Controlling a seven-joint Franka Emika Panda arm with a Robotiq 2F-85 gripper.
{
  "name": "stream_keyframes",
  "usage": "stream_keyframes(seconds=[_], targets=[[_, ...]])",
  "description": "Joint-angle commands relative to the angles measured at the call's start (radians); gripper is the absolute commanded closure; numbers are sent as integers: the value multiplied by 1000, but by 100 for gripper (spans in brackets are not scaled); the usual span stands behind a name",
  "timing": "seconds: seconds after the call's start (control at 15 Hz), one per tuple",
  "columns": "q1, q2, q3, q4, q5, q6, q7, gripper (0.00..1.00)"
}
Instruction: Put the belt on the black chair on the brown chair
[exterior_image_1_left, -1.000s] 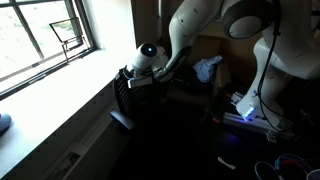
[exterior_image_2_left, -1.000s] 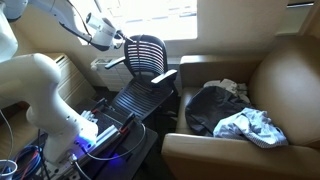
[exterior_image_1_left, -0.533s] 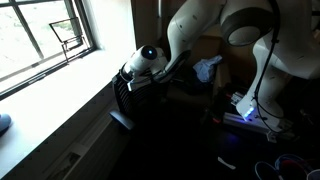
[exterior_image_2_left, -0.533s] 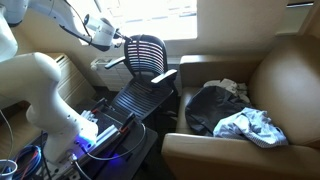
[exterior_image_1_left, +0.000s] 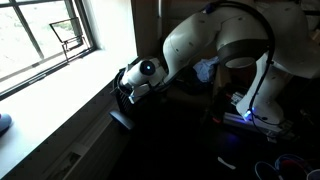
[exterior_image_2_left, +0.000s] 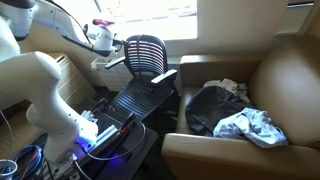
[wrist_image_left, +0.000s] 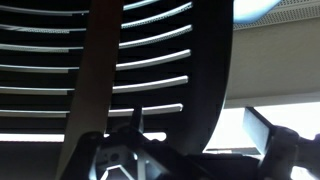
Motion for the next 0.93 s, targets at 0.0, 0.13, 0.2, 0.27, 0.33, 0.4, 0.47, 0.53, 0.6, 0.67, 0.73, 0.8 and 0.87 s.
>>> stream_keyframes(seconds=[0.0, 0.13, 0.2, 0.27, 0.33, 0.4, 0.47, 0.53, 0.6, 0.67, 0.73, 0.8, 0.87], targets=[[78, 52, -107, -21, -4, -1, -21, 0], [123, 88, -179, -48, -13, 4, -48, 0], [144, 113, -211, -61, -11, 4, -52, 0], [164, 143, -237, -65, 5, 4, -40, 0], [120, 90, -177, -39, -1, -2, -34, 0], [138, 111, -202, -47, 1, -2, -34, 0], [147, 126, -215, -50, 2, -2, -34, 0], [150, 134, -219, -51, 3, -2, -33, 0], [150, 137, -220, -51, 3, -2, -33, 0], [155, 143, -213, -44, 3, -23, -32, 0], [170, 171, -218, -35, 10, -49, -29, 0], [199, 212, -244, -33, 29, -83, -16, 0], [210, 233, -251, -31, 47, -105, 3, 0]])
